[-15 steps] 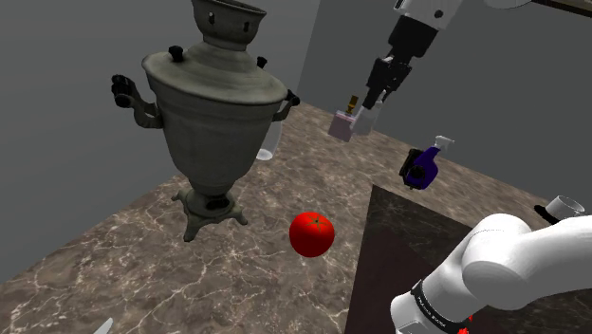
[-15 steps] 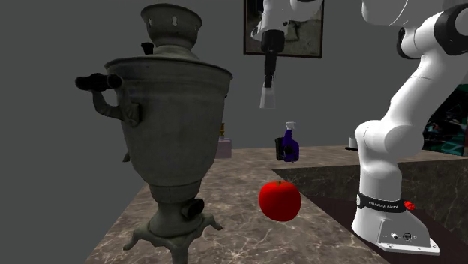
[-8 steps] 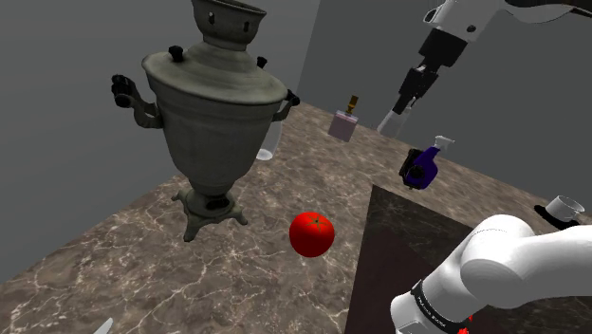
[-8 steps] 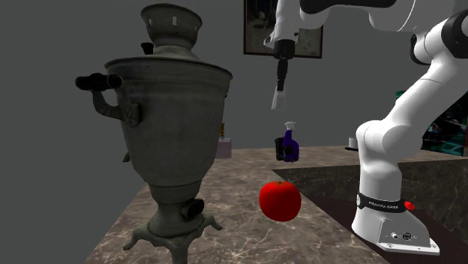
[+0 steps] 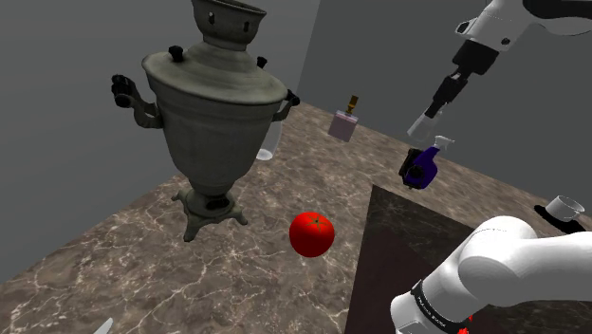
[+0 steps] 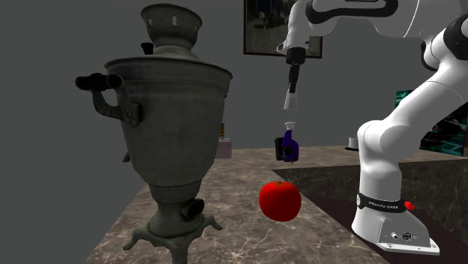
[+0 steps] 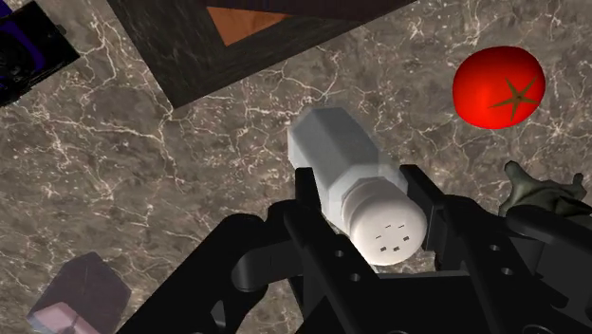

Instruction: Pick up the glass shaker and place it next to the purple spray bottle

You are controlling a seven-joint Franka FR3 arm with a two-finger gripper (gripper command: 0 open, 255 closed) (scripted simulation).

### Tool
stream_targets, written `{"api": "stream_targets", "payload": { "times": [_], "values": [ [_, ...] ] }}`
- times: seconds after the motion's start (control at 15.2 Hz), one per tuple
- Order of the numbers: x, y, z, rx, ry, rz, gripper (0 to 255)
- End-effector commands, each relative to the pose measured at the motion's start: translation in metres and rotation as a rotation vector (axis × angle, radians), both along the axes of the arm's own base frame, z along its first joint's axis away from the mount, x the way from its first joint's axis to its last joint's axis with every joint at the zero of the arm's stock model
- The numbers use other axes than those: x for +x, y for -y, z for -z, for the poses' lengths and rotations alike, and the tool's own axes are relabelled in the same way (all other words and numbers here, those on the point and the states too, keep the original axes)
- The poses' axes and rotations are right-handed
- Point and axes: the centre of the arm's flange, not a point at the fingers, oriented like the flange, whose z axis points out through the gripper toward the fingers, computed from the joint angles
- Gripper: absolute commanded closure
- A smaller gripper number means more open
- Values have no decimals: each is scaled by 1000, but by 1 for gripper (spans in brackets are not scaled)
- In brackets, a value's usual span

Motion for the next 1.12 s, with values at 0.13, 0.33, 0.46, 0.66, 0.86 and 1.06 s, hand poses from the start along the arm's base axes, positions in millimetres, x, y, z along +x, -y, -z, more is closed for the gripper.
{"api": "stream_targets", "payload": {
  "times": [0.13, 0.33, 0.46, 0.66, 0.86, 1.06],
  "values": [
    [-20, 46, 0, -1, 0, -2, 255],
    [-35, 83, 0, -1, 0, -2, 255],
    [-45, 107, 0, -1, 0, -2, 255],
    [-60, 144, 0, -1, 0, -2, 255],
    [-75, 181, 0, -1, 0, -2, 255],
    [-90, 217, 0, -1, 0, -2, 255]
  ]
}}
